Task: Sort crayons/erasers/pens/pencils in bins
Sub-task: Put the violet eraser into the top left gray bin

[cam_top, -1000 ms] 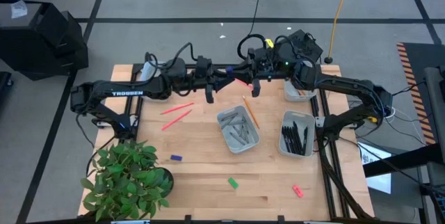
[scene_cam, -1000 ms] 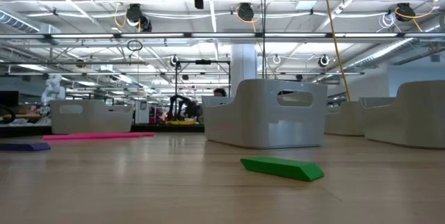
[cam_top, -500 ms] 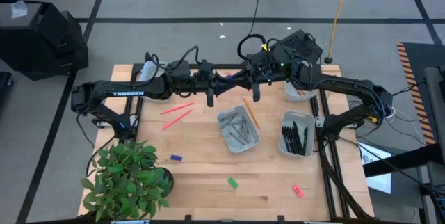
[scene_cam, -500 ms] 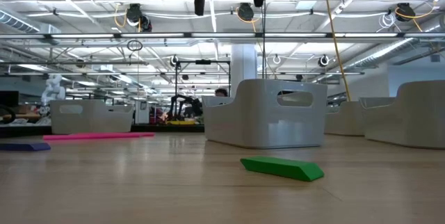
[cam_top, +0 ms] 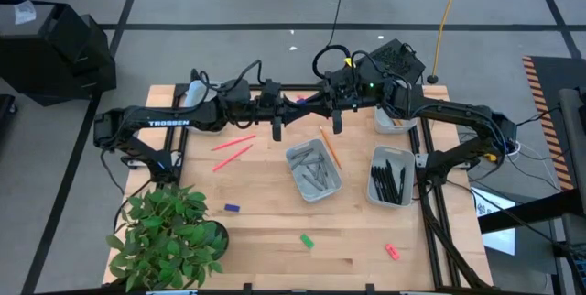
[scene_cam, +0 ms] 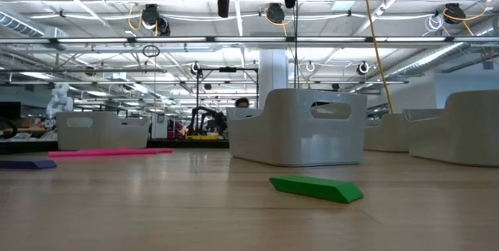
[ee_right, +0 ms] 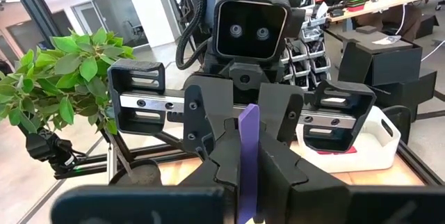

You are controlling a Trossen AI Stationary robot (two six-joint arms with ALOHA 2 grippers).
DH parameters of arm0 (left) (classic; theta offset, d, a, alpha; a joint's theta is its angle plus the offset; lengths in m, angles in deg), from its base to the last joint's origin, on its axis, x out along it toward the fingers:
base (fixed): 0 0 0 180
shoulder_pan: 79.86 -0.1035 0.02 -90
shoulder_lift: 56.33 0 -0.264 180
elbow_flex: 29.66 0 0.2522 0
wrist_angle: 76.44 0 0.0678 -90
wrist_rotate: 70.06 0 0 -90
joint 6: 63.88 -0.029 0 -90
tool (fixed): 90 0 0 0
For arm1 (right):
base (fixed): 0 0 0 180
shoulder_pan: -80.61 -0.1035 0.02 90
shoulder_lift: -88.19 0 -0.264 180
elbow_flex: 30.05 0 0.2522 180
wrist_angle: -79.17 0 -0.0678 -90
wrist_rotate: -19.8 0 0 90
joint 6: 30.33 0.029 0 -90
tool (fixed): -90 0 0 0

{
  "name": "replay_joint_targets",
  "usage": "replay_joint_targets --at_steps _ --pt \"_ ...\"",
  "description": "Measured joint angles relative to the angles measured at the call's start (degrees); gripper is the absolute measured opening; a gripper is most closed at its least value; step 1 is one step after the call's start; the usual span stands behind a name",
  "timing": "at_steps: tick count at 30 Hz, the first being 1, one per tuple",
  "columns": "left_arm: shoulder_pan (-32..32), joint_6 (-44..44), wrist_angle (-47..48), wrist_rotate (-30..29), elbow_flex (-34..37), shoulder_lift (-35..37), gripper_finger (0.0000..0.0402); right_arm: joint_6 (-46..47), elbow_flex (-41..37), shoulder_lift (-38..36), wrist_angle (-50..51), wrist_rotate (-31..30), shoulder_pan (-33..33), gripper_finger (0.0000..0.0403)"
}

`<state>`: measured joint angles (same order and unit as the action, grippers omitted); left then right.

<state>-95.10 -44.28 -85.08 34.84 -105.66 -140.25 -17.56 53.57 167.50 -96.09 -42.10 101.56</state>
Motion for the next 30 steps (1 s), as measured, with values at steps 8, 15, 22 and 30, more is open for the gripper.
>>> replay_joint_targets --at_steps 8,15,22,30 --pt "-0.12 0.04 0.06 0.07 0.0 -0.02 0.0019 1.47 -0.01 0.0 -0.09 0.21 -0.04 0.0051" --pt "-2.03 0.07 6.89 0.46 -0.11 1.33 0.0019 1.66 -0.08 -1.78 0.37 -1.34 -0.02 0.0148" --pt "-6.68 0.65 35.03 -7.9 -0.11 8.66 0.0019 -3.35 0.01 -7.93 4.28 -10.75 1.17 0.0216" --pt "-15.31 15.21 78.32 -25.06 0.04 13.42 0.0019 -4.51 0.03 -10.5 14.24 -11.9 1.81 0.0217"
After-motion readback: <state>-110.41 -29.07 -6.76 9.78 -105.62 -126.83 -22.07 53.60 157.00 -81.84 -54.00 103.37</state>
